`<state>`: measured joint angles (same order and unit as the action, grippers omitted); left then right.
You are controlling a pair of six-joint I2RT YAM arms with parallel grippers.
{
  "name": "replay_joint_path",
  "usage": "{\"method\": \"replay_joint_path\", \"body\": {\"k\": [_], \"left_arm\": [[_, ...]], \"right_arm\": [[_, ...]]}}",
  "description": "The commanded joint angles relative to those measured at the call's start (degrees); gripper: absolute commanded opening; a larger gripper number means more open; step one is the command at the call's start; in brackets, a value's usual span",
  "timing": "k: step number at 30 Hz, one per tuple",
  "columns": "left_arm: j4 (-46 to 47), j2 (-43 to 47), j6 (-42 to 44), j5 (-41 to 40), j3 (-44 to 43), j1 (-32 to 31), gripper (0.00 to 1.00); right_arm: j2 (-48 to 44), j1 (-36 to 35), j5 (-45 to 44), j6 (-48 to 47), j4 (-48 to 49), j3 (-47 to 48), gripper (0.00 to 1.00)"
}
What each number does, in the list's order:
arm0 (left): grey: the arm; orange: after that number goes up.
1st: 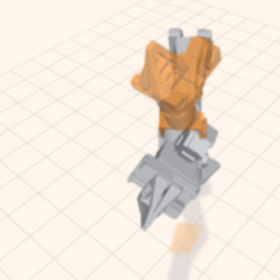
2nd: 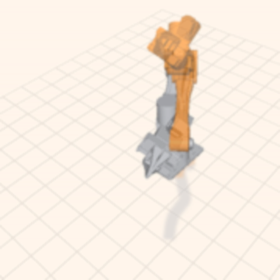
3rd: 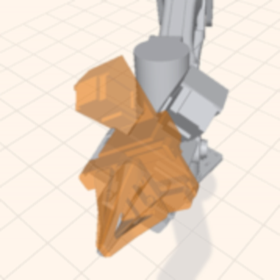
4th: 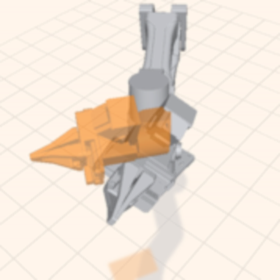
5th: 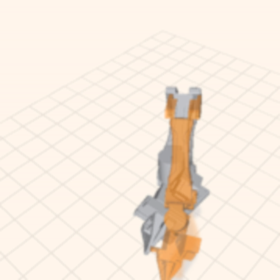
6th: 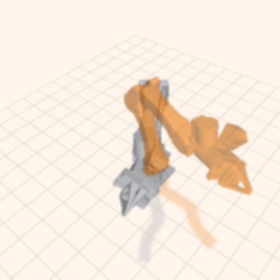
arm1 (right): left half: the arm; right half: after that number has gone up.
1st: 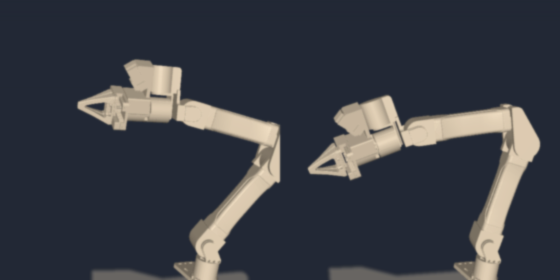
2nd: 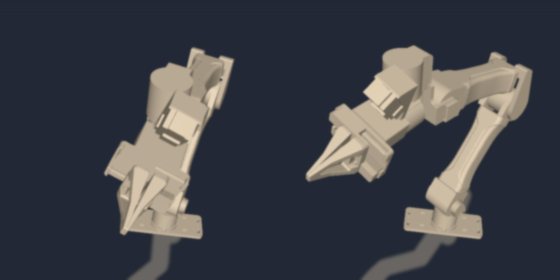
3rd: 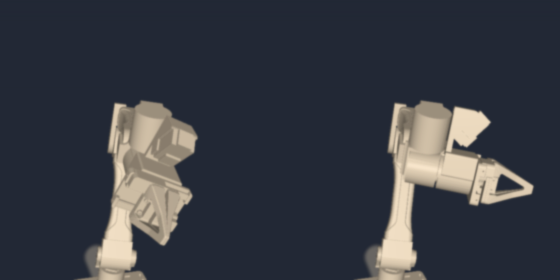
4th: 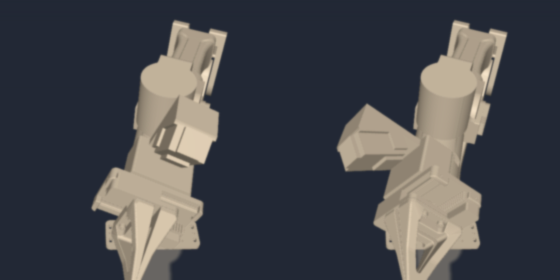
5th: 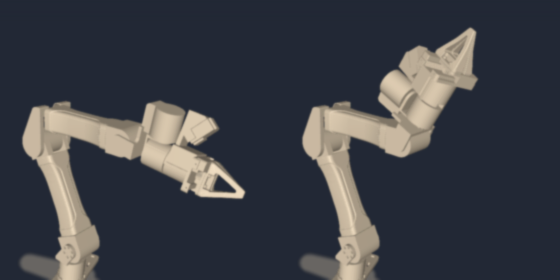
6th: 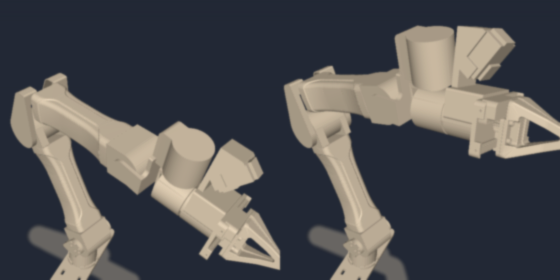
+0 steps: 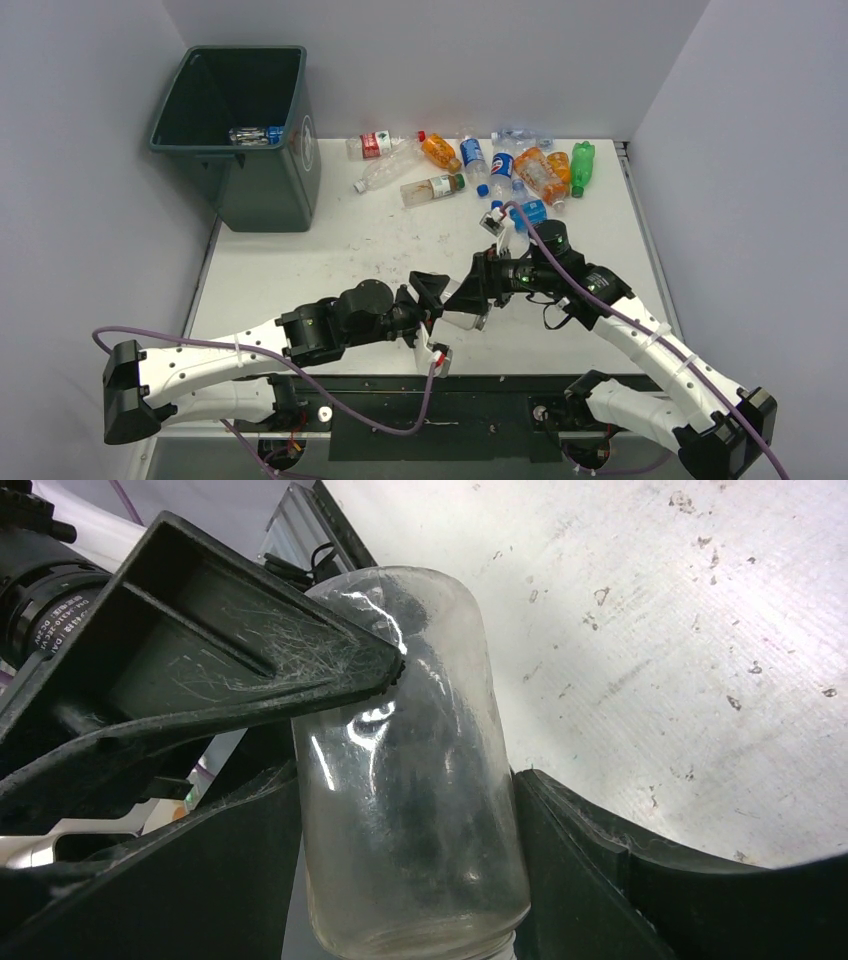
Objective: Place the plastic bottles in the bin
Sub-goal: Pick up the plastic bottle at the center of the board.
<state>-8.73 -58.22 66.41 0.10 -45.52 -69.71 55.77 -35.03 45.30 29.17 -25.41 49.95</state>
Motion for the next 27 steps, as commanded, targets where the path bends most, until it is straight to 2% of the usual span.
{"method": "replay_joint_path", "body": {"k": [1, 2, 4, 6, 7, 8, 10, 13, 18, 22, 27], "left_arm": [[3.62, 0.50, -0.74, 0.36, -1.06, -0.34, 0.48], [4.16, 0.62, -1.27, -0.90, -0.87, -0.34, 0.46], [5.17, 0.65, -3.04, -1.46, -0.88, -0.34, 0.43], [6.65, 0.88, -4.91, -1.67, -0.62, -0.41, 0.41], [7.59, 1.16, -6.13, -1.68, -0.44, -0.42, 0.40], [9.49, 1.44, -7.79, -1.75, -0.20, -0.42, 0.39], [12.90, 2.30, -11.66, -1.99, 0.78, -0.51, 0.39], [18.31, 4.24, -18.12, -2.31, 3.20, -0.60, 0.38], [24.98, 7.16, -31.67, -0.34, 5.61, -0.39, 0.38], [37.22, 9.58, -49.99, 1.85, 9.97, 0.60, 0.38], [51.74, 8.92, -75.30, 1.46, 12.71, 1.42, 0.40]], "right_arm": [[-0.19, -1.36, -1.17, -0.10, 2.45, 3.99, 0.39], [-0.47, -1.58, -1.10, -0.16, 2.56, 4.16, 0.47], [-1.55, -1.71, -1.25, -0.23, 3.15, 4.58, 0.74], [-3.78, -1.85, -0.89, 0.34, 6.44, 4.36, 0.96], [-5.02, -1.86, -1.06, 0.90, 7.92, 4.28, 0.95], [-6.32, -1.86, -1.58, 1.35, 9.28, 4.34, 0.90], [-8.99, -1.82, -4.21, 2.10, 11.43, 4.68, 0.90], [-14.91, -1.84, -12.14, 3.80, 15.42, 4.18, 0.90], [-28.83, -1.85, -24.17, 5.89, 28.87, -0.96, 0.90], [-33.95, -1.87, -26.78, 3.34, 29.31, -0.19, 0.90], [-33.64, -1.76, -21.87, 2.15, 30.33, -2.66, 0.90]]}}
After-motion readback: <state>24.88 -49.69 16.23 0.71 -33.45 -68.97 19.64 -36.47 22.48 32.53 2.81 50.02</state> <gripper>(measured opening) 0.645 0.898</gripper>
